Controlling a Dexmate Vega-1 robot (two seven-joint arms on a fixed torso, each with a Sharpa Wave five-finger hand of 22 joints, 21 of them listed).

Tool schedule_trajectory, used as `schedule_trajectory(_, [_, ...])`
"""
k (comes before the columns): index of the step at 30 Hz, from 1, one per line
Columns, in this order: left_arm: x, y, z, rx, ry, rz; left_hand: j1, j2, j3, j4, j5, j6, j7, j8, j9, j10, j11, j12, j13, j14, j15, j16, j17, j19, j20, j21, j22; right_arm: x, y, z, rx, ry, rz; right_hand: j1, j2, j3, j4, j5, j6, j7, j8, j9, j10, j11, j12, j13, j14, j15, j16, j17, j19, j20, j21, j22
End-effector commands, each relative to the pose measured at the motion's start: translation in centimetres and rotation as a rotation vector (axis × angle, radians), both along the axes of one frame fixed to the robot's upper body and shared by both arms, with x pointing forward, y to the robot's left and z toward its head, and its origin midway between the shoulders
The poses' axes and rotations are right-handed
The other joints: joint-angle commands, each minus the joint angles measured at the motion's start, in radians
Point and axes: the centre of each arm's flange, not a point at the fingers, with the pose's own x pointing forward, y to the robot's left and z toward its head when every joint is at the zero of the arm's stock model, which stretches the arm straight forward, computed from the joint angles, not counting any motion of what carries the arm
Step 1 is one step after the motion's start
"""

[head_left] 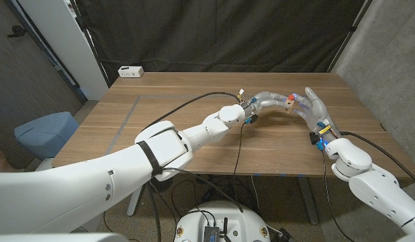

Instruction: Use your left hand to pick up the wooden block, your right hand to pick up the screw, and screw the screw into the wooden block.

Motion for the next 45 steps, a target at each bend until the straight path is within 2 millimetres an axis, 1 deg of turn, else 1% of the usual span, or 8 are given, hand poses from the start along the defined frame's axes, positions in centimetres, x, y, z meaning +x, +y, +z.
schedule_trajectory(1, [0.1, 0.0, -0.1, 0.003, 0.007, 0.001, -0.015, 0.037, 0.044, 0.042, 0.005, 0.080, 0.034, 0.011, 0.003, 0.011, -0.002, 0.017, 0.005, 0.010, -0.098, -0.001, 0.001, 0.008, 0.003, 0.000, 0.003, 0.0, 0.1, 0.1, 0.001, 0.006, -0.012, -0.006, 0.008, -0.001, 0.002, 0.005, 0.026, 0.002, 0.010, 0.006, 0.007, -0.008, 0.007, 0.003, -0.052, -0.001, 0.009, 0.002, 0.007, -0.001, 0.009, 0.002])
schedule_trajectory(6, [0.1, 0.1, -0.1, 0.003, 0.008, 0.002, -0.015, 0.038, 0.044, 0.043, 0.005, 0.080, 0.033, 0.011, 0.003, 0.011, -0.002, 0.017, 0.005, 0.010, -0.099, -0.001, 0.001, 0.007, 0.002, 0.000, 0.003, -0.2, 0.0, -0.1, 0.006, 0.012, -0.022, -0.005, 0.009, -0.001, 0.002, 0.006, 0.046, 0.005, 0.013, 0.006, 0.022, -0.019, 0.010, 0.003, -0.045, -0.004, 0.011, 0.001, 0.016, -0.003, 0.012, 0.002])
schedule_trajectory(23, [0.2, 0.3, -0.1, -0.002, 0.011, 0.005, -0.017, 0.039, 0.045, 0.044, 0.005, 0.080, 0.031, 0.011, 0.003, 0.011, -0.002, 0.017, 0.005, 0.011, -0.097, -0.001, 0.001, 0.008, 0.002, 0.000, 0.003, -0.4, 0.1, -0.5, 0.011, 0.023, -0.027, -0.002, 0.009, -0.002, 0.002, 0.007, 0.075, 0.010, 0.015, 0.005, 0.045, -0.025, 0.013, 0.003, -0.031, -0.009, 0.015, 0.000, 0.026, -0.002, 0.013, 0.002])
schedule_trajectory(31, [0.2, 0.3, -0.2, -0.002, 0.011, 0.004, -0.016, 0.039, 0.045, 0.043, 0.005, 0.082, 0.034, 0.012, 0.003, 0.013, -0.002, 0.018, 0.005, 0.011, -0.096, -0.001, 0.001, 0.008, 0.002, 0.000, 0.003, -0.6, 0.0, -0.6, 0.013, 0.023, -0.029, -0.001, 0.009, -0.002, 0.002, 0.008, 0.085, 0.011, 0.016, 0.005, 0.053, -0.028, 0.014, 0.002, -0.027, -0.008, 0.016, -0.001, 0.029, -0.002, 0.014, 0.002])
schedule_trajectory(45, [0.1, 0.0, -0.3, 0.000, 0.013, 0.001, -0.016, 0.039, 0.045, 0.043, 0.005, 0.081, 0.035, 0.011, 0.003, 0.012, -0.002, 0.018, 0.004, 0.012, -0.096, -0.001, 0.001, 0.008, 0.002, 0.000, 0.003, -1.0, -0.1, -0.6, 0.008, 0.020, -0.031, 0.001, 0.010, -0.002, 0.002, 0.009, 0.115, 0.021, 0.019, 0.005, 0.071, -0.038, 0.015, 0.002, -0.015, -0.012, 0.018, -0.002, 0.039, -0.005, 0.015, 0.001])
